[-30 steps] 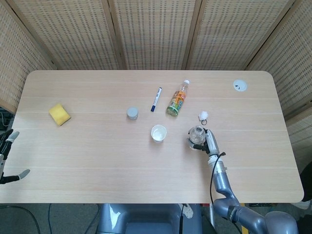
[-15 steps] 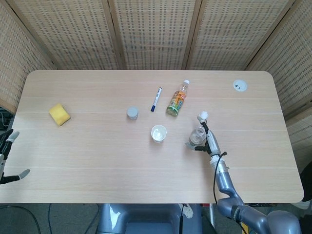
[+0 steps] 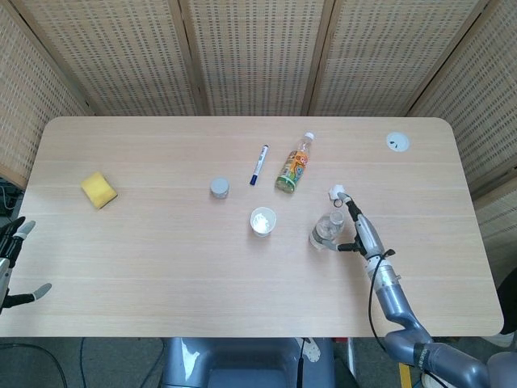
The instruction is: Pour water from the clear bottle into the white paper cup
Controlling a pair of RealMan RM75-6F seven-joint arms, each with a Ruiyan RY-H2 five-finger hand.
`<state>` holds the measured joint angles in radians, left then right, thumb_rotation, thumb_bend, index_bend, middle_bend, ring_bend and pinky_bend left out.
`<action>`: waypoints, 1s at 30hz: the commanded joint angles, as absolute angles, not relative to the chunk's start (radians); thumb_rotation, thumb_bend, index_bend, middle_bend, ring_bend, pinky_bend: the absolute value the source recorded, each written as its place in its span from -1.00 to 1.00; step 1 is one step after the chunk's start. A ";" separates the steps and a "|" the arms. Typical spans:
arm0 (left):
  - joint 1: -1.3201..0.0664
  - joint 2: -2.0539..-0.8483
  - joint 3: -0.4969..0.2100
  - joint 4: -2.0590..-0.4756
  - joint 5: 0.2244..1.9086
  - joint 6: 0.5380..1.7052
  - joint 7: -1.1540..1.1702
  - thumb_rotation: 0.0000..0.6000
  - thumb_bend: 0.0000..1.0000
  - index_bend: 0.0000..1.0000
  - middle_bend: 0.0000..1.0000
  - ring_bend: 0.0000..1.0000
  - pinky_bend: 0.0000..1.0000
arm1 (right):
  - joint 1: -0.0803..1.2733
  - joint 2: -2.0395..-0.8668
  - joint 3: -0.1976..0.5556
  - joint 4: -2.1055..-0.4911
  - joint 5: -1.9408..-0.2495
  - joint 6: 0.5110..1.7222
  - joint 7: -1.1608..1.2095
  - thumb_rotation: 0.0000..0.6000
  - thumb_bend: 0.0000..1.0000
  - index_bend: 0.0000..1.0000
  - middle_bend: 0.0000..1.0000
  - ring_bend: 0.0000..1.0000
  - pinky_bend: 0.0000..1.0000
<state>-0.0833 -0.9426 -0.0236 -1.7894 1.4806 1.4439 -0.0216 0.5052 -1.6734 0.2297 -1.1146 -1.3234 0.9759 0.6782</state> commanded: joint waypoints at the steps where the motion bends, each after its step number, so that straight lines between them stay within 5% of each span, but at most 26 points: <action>1: -0.082 -0.942 -0.022 -1.790 1.484 1.447 -0.022 1.00 -0.95 -1.00 -1.00 -1.00 -1.00 | 0.486 -1.600 0.194 -1.185 -1.344 0.968 0.618 1.00 -1.00 -1.00 -1.00 -1.00 -1.00; 12: -0.070 -0.932 -0.019 -1.793 1.495 1.467 -0.036 1.00 -0.95 -1.00 -1.00 -1.00 -1.00 | 0.434 -1.422 0.117 -1.336 -1.395 1.064 0.247 1.00 -1.00 -1.00 -1.00 -1.00 -1.00; 30: -0.059 -0.938 -0.016 -1.794 1.508 1.489 -0.025 1.00 -0.95 -1.00 -1.00 -1.00 -1.00 | 0.256 -1.421 0.054 -1.318 -1.564 1.499 -0.073 1.00 -1.00 -1.00 -1.00 -1.00 -1.00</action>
